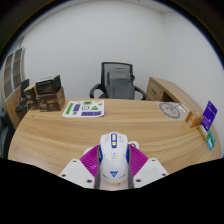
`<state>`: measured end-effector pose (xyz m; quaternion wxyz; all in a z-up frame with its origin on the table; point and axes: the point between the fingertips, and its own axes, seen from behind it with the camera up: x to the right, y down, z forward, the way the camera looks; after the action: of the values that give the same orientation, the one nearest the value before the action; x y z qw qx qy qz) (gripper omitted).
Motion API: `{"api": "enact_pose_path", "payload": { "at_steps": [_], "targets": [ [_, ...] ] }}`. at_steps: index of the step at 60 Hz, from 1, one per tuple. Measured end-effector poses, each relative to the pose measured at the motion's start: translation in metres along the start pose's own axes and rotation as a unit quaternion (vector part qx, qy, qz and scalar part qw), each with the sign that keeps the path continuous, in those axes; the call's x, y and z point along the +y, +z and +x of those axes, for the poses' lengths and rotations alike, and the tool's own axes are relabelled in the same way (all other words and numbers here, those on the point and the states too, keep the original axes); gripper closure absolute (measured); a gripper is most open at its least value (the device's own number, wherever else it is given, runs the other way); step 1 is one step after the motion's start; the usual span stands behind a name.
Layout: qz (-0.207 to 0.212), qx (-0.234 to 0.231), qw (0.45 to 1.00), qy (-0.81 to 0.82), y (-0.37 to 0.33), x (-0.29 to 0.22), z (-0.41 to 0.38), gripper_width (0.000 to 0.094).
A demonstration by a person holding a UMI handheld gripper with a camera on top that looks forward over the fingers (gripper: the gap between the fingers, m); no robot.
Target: Arrange mouse
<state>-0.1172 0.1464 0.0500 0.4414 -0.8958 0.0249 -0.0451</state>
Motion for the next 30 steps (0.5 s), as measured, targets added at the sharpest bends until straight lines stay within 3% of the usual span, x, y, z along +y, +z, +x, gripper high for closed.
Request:
{"api": "enact_pose_path", "payload": {
  "at_steps": [8,12,14,22,28,30],
  "targets": [
    [-0.022,-0.032,0.999,0.007,0.027,0.025,0.006,0.0563],
    [-0.061,-0.05,0.997,0.007,0.033,0.054,0.003,0.0528],
    [-0.035,-0.052,0.998,0.006,0.034,0.046,0.004,0.051],
    [-0.048,-0.068,0.996,0.02,0.034,0.05,0.001,0.0371],
    [-0.065,-0.093,0.993,0.038,0.023,0.047,-0.009,0.0102],
    [-0.061,-0.092,0.993,0.041,0.017,0.043,-0.008,0.0089]
  ]
}}
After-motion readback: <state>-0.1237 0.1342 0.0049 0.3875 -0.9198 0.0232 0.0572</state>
